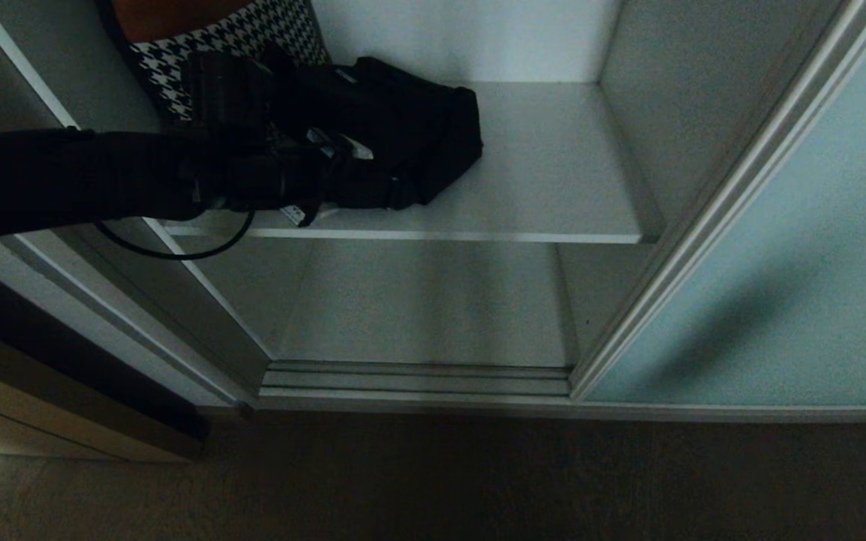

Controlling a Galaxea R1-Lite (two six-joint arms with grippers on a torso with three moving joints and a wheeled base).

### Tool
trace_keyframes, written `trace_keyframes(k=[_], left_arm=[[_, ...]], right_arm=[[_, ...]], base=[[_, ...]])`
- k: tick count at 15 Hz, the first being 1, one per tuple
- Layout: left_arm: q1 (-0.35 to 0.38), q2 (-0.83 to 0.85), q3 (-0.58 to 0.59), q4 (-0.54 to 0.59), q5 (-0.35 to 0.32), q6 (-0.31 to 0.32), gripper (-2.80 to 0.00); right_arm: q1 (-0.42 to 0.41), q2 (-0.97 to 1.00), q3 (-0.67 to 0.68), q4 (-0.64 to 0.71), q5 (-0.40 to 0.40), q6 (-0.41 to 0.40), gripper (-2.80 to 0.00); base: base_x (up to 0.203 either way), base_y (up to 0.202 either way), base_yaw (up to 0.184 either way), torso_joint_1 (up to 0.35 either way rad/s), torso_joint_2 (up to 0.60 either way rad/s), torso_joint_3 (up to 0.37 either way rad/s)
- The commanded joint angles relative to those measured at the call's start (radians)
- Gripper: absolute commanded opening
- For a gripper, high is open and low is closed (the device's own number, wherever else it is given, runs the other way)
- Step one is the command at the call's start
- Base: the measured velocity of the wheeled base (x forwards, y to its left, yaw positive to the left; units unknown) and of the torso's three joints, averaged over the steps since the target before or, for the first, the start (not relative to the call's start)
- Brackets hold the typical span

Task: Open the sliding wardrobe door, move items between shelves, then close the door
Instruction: Place the bag on the lower shelf

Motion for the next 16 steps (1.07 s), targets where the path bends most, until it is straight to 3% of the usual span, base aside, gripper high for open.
trace_keyframes(k=[1,7,9,12,16], left_arm=[[0.001,0.051,-0.002,-0.107,0.016,-0.009,0.00],[0.000,0.137,-0.058,-0.189,0.000,-0.013,0.00],[0.000,0.144,-0.058,-0.250,-0.082,-0.015,0.00],[0.000,0.134,-0.058,-0.326,-0.153,-0.016,0.00],[0.000,0.164,-0.058,-0.373,-0.198,-0.012,0.00]], right_arm=[[0.001,-0.002,0.000,0.000,0.001,-0.001,-2.80],[0.001,-0.001,0.000,0.000,0.001,-0.001,-2.80],[0.001,-0.002,0.000,0.000,0.001,-0.001,-2.80],[0.001,-0.002,0.000,0.000,0.001,-0.001,-2.80],[0.001,-0.001,0.000,0.000,0.001,-0.001,-2.80]], base=[[0.000,0.000,0.000,0.000,0.00,0.000],[0.000,0.000,0.000,0.000,0.00,0.000],[0.000,0.000,0.000,0.000,0.00,0.000],[0.000,0.000,0.000,0.000,0.00,0.000],[0.000,0.000,0.000,0.000,0.00,0.000]])
